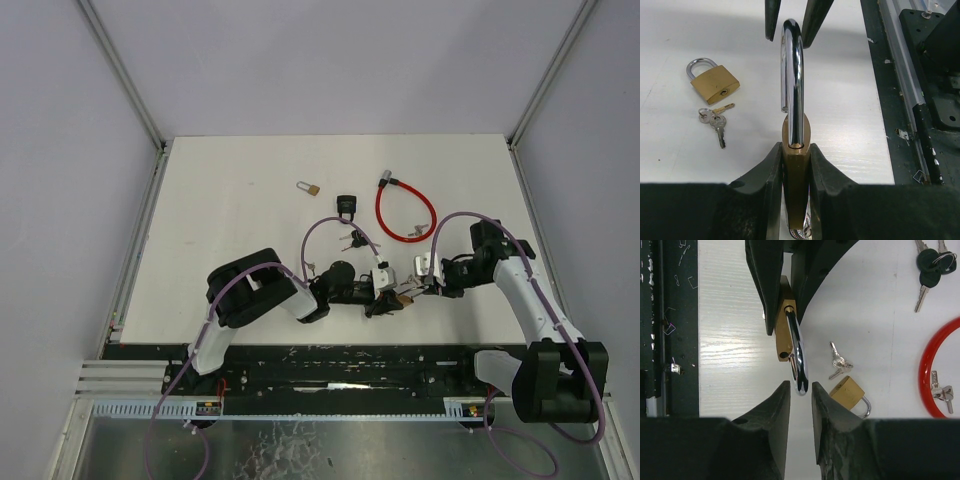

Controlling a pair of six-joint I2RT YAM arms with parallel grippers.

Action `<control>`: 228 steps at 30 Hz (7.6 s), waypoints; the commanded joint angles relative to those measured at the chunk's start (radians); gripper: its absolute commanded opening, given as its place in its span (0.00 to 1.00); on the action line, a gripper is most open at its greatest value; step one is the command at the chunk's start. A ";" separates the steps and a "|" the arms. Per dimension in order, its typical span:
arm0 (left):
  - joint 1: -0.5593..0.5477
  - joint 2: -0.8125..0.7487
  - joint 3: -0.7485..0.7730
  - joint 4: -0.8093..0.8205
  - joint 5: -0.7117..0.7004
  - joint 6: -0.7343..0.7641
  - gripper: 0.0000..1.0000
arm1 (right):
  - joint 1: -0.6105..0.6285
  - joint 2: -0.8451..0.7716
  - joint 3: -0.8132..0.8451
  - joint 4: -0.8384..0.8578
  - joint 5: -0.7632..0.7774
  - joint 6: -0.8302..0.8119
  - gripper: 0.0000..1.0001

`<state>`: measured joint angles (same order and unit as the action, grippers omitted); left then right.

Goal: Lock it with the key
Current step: Lock the lock, then place the lock at the center of the board.

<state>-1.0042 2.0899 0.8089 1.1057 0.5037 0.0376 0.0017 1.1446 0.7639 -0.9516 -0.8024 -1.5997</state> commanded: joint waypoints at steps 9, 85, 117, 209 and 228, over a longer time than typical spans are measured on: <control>-0.006 0.004 -0.003 0.114 -0.004 0.022 0.00 | 0.001 0.061 0.042 -0.086 -0.117 -0.149 0.15; 0.023 0.027 -0.048 0.319 -0.062 0.028 0.00 | 0.498 0.317 0.080 0.132 -0.076 0.355 0.00; 0.124 -0.117 -0.133 0.455 -0.078 -0.464 0.00 | -0.082 -0.383 0.073 0.241 -0.206 0.784 0.75; 0.645 -0.878 0.095 -0.647 -0.251 -0.619 1.00 | -0.095 -0.420 0.044 0.347 -0.058 0.880 0.81; 0.472 -1.227 -0.059 -0.669 -0.368 -0.377 1.00 | -0.161 -0.594 -0.024 0.623 0.089 1.229 1.00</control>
<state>-0.5358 0.8127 0.7448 0.4324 0.2020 -0.3721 -0.1535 0.5339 0.7509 -0.3790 -0.6720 -0.4225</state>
